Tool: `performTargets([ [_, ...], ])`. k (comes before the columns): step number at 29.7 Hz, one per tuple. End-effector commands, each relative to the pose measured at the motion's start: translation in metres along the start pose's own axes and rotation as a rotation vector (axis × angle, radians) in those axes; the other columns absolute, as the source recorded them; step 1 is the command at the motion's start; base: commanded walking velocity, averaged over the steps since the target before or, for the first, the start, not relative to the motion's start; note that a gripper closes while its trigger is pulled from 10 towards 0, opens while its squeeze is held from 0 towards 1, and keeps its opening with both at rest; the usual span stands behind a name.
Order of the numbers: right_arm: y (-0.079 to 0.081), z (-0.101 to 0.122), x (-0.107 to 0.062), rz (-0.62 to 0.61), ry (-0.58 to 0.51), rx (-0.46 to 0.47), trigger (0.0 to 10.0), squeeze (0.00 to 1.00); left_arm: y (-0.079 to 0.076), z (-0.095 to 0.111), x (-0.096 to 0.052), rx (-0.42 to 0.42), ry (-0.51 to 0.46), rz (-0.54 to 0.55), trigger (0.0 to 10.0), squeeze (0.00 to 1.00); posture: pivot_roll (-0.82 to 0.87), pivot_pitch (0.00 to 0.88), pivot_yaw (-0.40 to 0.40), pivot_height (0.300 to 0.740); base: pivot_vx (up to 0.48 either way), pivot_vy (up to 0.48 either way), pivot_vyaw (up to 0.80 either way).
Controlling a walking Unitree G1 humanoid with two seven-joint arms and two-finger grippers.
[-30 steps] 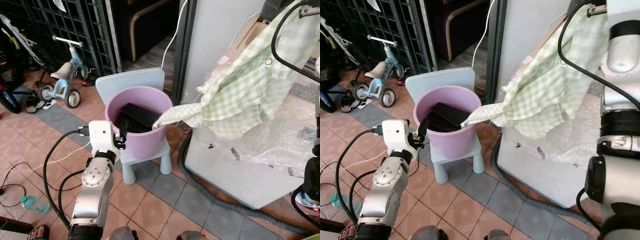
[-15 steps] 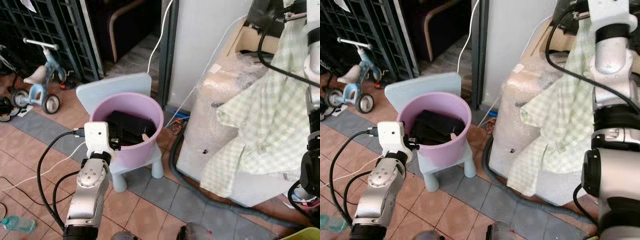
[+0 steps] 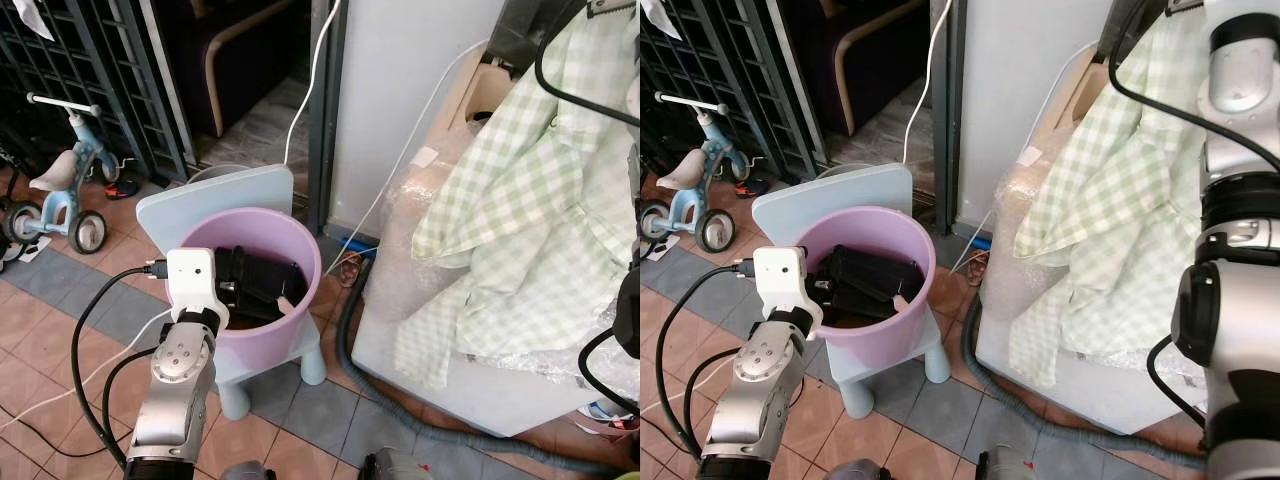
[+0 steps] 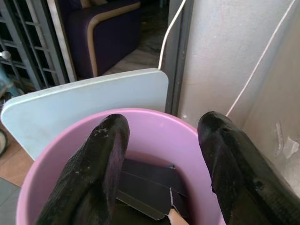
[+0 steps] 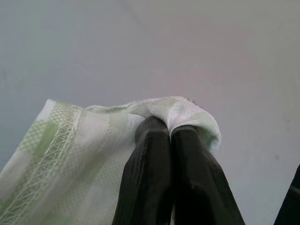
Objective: Clothes washing
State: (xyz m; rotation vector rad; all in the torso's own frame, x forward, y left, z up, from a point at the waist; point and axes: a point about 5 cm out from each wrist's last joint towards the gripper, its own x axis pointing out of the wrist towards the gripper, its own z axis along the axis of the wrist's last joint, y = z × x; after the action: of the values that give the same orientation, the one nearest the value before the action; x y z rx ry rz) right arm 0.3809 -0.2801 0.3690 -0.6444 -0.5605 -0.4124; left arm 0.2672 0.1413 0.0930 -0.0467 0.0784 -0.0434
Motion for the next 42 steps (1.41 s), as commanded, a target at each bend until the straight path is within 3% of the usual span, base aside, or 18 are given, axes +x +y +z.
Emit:
performTargets([
  [1,-0.016,-0.002,0.003,-0.048,0.019,0.004,10.0,0.0,-0.008,0.003,0.002,0.0,-0.009,-0.028,10.0,0.0,-0.03,0.051,0.01,0.74,0.364,0.0,-0.8],
  [8,-0.016,0.0,0.004,-0.046,0.01,-0.001,10.0,0.0,-0.01,0.003,0.0,-0.004,-0.012,-0.035,10.0,0.0,-0.03,0.053,0.007,0.74,0.391,0.0,-0.8],
  [14,-0.005,0.0,0.007,0.023,0.031,-0.009,10.0,0.0,-0.01,0.001,0.001,-0.012,0.0,-0.021,10.0,0.0,-0.03,0.053,0.005,0.74,0.256,0.0,-0.8],
  [18,0.038,-0.002,0.003,0.339,0.122,0.006,10.0,0.0,-0.01,0.0,0.002,-0.01,0.01,-0.012,10.0,0.0,-0.04,0.049,0.0,0.74,0.0,0.0,0.0],
  [25,0.09,-0.027,-0.031,0.591,0.19,0.033,10.0,0.0,-0.012,-0.001,0.001,-0.017,0.009,0.002,10.0,0.0,-0.02,0.048,-0.016,0.74,0.0,0.0,0.0],
  [34,0.113,-0.041,-0.053,0.755,0.243,0.046,10.0,0.0,-0.012,-0.002,0.001,-0.012,0.019,0.002,10.0,0.0,-0.03,0.046,-0.012,0.74,0.0,0.0,0.0],
  [37,0.123,-0.062,-0.075,0.917,0.368,0.07,10.0,0.0,-0.013,-0.004,0.001,-0.011,0.029,-0.001,10.0,0.0,-0.03,0.048,-0.014,0.74,0.0,0.0,0.0],
  [39,0.124,-0.065,-0.079,0.945,0.391,0.078,10.0,0.0,-0.013,-0.004,0.001,-0.011,0.029,-0.002,10.0,0.0,-0.03,0.049,-0.014,0.74,0.0,0.0,0.0],
  [40,0.127,-0.077,-0.093,1.027,0.454,0.056,10.0,0.0,-0.014,-0.004,0.0,-0.012,0.031,-0.004,10.0,0.0,-0.03,0.049,-0.016,0.74,0.0,0.0,0.0],
  [42,0.127,-0.082,-0.1,1.069,0.477,0.051,10.0,0.0,-0.014,-0.004,0.0,-0.013,0.032,-0.003,10.0,0.0,-0.03,0.05,-0.017,0.74,0.0,0.0,0.0],
])
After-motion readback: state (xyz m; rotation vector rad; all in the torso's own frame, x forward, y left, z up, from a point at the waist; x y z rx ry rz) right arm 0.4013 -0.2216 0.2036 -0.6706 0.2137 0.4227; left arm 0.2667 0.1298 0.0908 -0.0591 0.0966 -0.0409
